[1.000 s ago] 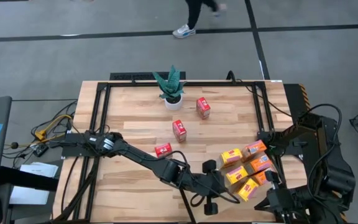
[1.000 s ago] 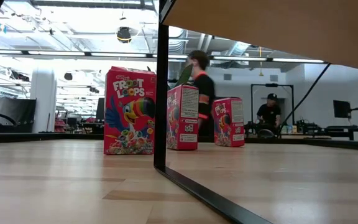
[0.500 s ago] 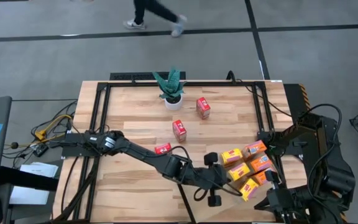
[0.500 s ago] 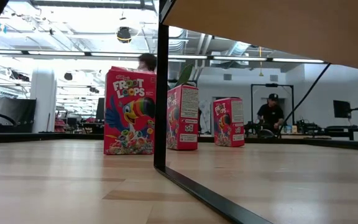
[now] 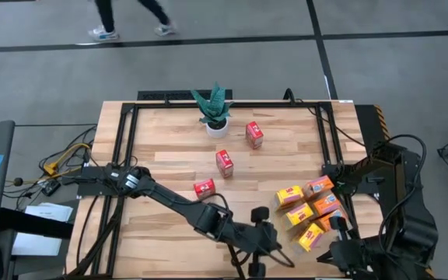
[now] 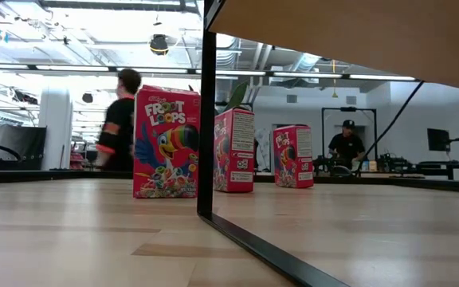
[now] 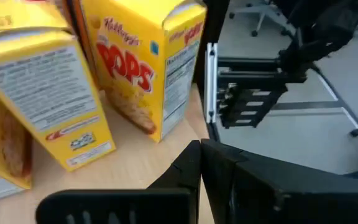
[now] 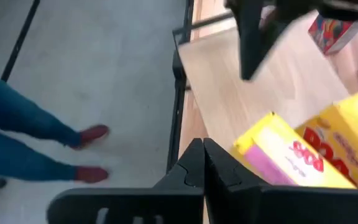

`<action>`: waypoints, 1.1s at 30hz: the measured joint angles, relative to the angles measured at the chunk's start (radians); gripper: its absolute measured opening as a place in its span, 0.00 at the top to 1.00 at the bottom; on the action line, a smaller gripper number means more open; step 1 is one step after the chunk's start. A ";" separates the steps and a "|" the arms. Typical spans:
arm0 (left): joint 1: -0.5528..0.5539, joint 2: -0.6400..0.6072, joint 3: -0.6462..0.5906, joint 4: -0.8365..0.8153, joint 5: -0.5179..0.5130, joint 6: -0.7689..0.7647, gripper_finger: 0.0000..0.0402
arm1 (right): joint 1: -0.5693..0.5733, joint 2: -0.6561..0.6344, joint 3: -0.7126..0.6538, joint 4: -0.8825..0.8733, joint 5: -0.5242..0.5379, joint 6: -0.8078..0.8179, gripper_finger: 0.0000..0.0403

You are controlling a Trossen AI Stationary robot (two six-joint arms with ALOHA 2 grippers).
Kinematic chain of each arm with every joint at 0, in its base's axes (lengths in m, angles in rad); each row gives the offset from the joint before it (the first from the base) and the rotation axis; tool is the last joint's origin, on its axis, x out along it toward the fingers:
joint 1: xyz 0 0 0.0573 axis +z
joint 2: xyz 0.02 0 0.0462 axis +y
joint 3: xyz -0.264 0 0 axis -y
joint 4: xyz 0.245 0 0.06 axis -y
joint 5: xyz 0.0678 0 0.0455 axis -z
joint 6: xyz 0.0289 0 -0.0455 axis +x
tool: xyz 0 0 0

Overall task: Stack cereal on shelf
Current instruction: Put the yellow cereal box on the shelf aligned with the other yellow cereal boxes

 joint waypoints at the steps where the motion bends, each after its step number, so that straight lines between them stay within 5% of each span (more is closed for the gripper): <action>1: -0.002 0.000 0.000 -0.007 -0.006 -0.002 1.00 | -0.005 0.000 -0.003 -0.001 -0.018 -0.002 0.98; 10: -0.006 0.000 0.000 -0.016 -0.013 0.014 1.00 | -0.080 0.000 -0.106 0.015 -0.166 -0.029 0.98; 33: 0.003 -0.036 0.000 -0.131 0.037 0.083 1.00 | -0.137 -0.002 -0.122 0.014 -0.162 -0.021 0.97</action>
